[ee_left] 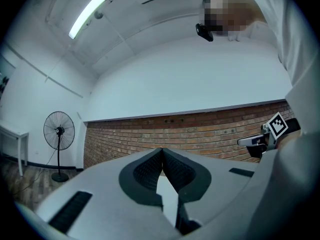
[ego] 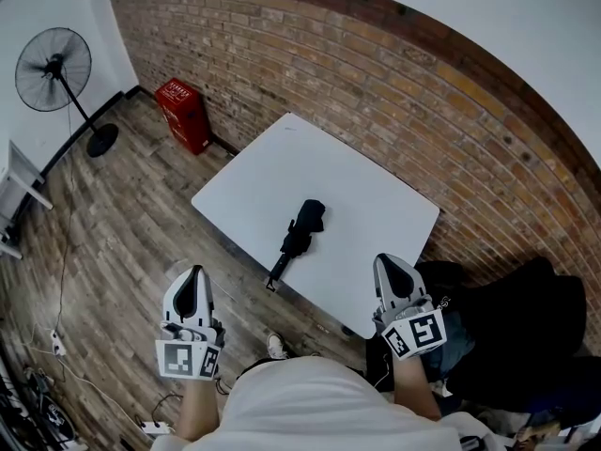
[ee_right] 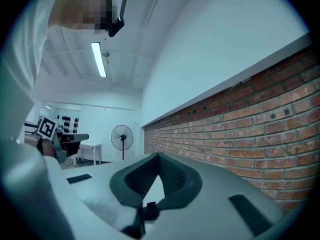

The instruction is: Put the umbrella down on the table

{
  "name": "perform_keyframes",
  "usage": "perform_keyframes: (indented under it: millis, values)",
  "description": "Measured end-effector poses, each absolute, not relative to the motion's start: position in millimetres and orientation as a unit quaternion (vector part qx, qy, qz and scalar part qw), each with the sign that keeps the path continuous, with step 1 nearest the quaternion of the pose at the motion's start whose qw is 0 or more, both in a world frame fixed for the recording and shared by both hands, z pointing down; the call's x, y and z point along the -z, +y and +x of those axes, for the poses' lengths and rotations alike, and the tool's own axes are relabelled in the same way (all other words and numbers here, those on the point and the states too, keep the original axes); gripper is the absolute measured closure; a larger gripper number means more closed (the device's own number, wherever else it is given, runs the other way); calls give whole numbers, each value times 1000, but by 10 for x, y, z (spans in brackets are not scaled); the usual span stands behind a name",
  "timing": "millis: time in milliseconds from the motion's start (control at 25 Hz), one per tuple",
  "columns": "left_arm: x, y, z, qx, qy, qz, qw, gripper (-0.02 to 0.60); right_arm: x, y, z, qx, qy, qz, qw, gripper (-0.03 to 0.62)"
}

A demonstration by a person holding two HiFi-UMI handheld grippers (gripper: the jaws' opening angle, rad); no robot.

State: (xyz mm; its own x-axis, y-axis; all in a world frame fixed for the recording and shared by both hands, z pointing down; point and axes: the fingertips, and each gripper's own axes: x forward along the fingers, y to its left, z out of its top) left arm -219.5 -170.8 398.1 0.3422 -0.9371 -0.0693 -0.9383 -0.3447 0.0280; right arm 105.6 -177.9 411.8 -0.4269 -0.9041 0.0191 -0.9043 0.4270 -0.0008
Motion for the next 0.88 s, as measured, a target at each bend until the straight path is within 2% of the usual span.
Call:
perform_keyframes:
  millis: [880]
  values:
    - [-4040,-1962,-2474,-37,558,-829,9,557,-4135,-2025,612,-1,-847,532,3,576]
